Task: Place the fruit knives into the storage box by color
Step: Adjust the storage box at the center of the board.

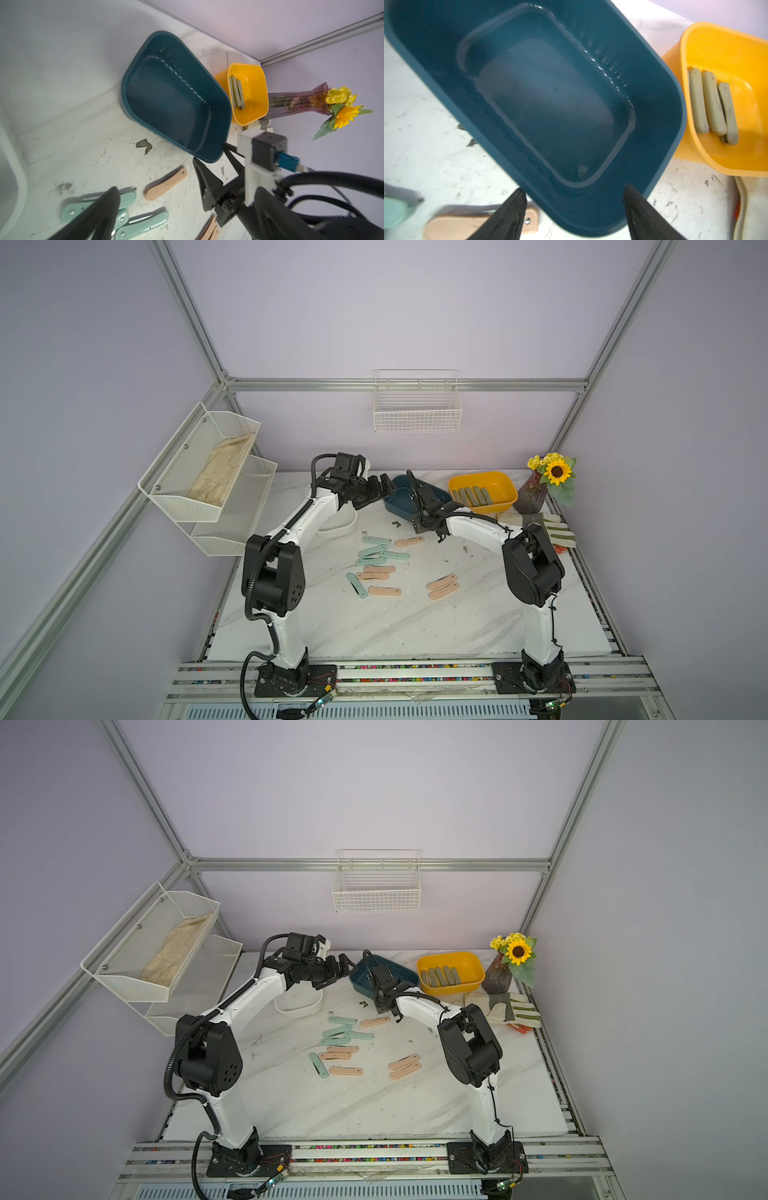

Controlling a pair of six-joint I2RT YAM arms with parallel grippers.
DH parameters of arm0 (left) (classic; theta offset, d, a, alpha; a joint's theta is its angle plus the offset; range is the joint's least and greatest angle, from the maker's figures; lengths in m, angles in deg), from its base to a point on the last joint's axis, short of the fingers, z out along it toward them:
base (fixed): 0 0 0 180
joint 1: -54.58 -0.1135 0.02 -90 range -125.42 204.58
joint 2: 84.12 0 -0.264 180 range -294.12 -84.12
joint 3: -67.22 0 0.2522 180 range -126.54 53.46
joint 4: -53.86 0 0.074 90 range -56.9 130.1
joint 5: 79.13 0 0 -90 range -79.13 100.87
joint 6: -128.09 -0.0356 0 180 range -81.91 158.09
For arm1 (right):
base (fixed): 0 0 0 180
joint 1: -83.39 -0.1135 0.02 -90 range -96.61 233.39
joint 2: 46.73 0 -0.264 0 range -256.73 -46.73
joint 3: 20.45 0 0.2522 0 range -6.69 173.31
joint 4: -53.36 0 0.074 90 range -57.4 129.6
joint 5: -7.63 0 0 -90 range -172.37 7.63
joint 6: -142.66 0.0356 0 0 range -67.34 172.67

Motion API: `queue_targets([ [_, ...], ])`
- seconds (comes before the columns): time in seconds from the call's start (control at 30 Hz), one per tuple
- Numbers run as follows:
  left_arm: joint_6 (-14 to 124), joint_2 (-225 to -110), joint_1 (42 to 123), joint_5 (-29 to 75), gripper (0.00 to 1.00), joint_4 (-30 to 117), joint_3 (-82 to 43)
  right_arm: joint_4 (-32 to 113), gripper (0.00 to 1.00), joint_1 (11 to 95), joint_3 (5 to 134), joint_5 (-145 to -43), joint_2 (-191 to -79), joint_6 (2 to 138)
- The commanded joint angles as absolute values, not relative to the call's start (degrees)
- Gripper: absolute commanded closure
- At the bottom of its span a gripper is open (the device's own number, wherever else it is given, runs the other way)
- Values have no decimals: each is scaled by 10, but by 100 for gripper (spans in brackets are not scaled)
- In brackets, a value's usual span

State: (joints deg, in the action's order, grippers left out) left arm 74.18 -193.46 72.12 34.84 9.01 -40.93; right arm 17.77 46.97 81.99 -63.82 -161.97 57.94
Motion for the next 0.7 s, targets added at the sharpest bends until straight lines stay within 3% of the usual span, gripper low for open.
queue_targets([
  [0.0, 720, -1968, 735, 366, 0, 89, -486, 190, 22, 467, 817, -681, -1573, 584],
  [0.67, 714, -2144, 775, 334, 0, 113, -670, 194, 22, 521, 737, -677, -1510, 642],
])
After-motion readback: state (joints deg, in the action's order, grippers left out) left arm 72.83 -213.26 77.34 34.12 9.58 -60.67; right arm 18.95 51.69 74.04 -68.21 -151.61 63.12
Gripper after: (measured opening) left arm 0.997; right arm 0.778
